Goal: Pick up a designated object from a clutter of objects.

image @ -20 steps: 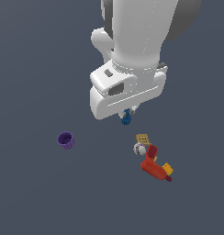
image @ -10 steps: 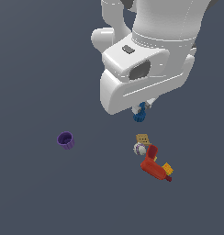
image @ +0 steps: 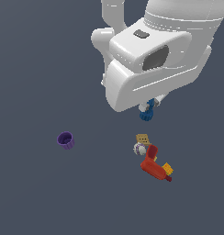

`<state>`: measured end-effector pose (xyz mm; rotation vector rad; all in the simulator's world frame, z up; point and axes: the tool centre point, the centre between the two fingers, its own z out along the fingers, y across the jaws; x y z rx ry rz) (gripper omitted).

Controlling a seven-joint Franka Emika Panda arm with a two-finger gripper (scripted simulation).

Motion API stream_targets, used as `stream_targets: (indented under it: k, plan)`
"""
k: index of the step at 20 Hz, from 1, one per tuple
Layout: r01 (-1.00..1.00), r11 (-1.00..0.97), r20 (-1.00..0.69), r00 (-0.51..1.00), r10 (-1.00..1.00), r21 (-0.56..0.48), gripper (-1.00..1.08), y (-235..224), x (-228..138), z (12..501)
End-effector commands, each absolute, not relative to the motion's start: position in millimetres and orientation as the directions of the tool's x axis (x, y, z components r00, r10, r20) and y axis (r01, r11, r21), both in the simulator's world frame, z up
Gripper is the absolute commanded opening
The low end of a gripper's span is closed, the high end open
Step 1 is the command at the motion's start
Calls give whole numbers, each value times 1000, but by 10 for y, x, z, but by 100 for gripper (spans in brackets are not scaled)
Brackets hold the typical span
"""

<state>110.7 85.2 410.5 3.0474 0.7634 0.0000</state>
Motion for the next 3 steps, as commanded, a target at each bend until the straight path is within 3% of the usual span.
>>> stream_targets:
  k: [1, 3]
  plan:
    - [472, -882, 0, 882, 472, 0, -100, 864, 1119, 4127]
    - [472, -882, 0, 882, 472, 0, -100, 866, 1122, 4131]
